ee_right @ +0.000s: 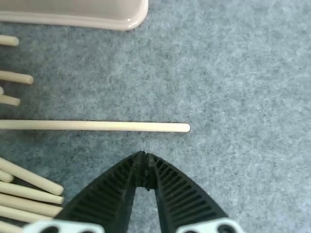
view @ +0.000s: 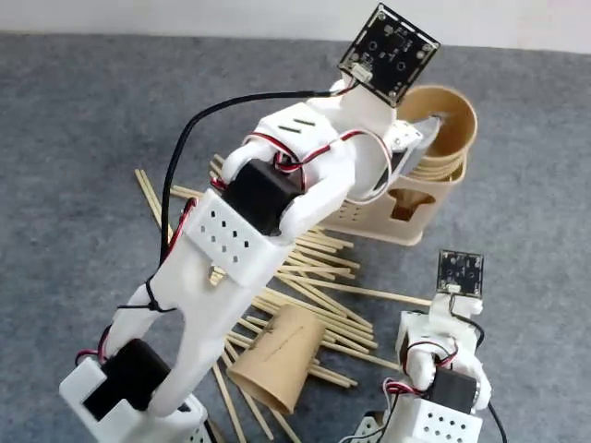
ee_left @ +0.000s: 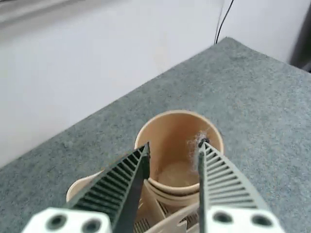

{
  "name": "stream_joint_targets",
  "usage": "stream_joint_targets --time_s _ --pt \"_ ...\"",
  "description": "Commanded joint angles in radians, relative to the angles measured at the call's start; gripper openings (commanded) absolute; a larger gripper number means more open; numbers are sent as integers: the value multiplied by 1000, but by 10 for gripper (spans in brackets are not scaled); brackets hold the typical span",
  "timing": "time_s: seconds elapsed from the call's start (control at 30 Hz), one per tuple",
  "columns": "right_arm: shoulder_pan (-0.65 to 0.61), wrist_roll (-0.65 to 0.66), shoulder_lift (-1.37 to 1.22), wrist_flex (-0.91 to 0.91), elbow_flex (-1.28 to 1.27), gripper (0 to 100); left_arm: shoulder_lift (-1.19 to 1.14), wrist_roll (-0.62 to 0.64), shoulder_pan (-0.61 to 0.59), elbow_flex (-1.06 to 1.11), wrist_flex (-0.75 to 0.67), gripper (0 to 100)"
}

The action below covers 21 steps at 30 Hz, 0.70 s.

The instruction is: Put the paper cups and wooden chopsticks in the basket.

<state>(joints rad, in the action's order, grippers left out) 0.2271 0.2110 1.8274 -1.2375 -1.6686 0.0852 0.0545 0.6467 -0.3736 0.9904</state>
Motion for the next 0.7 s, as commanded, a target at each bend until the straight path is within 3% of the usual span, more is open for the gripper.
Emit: stream_joint_targets --time_s 0.0,0.67 --pt "10 2 12 1 -120 5 -27 5 8 35 -126 168" --pt "10 2 12 1 -120 5 -41 6 15 325 -126 168"
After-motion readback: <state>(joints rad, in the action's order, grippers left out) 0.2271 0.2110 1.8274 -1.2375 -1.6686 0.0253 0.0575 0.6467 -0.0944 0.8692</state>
